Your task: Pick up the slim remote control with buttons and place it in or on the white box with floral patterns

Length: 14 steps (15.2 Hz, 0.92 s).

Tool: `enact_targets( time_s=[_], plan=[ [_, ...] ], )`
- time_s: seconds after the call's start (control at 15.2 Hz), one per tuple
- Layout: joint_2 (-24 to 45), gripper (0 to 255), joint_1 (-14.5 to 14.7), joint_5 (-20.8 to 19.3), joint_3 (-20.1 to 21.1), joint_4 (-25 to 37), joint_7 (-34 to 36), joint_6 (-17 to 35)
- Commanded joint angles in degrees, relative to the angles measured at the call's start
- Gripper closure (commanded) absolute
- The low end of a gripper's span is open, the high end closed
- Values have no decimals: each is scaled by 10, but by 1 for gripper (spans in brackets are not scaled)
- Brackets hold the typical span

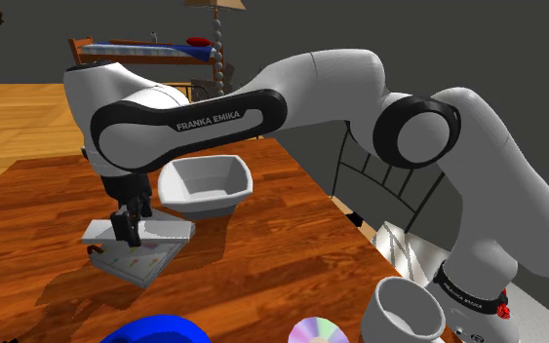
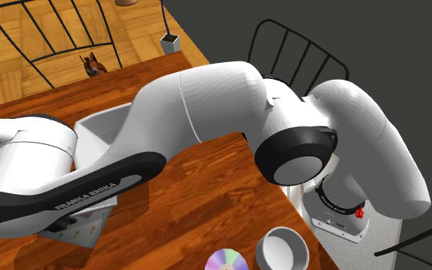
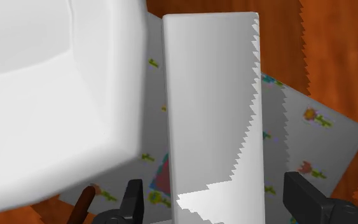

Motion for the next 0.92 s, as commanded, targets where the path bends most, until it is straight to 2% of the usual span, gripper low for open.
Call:
enact_targets(
  time_s=[0.0,0.07,0.33,0.86],
  plan=[
    [0,0,0,0,0,0,0,0],
    [0,0,0,0,0,1,0,0],
    [10,0,12,1,0,92,-7,-81],
    [10,0,12,1,-1,92,-7,-81]
  ],
)
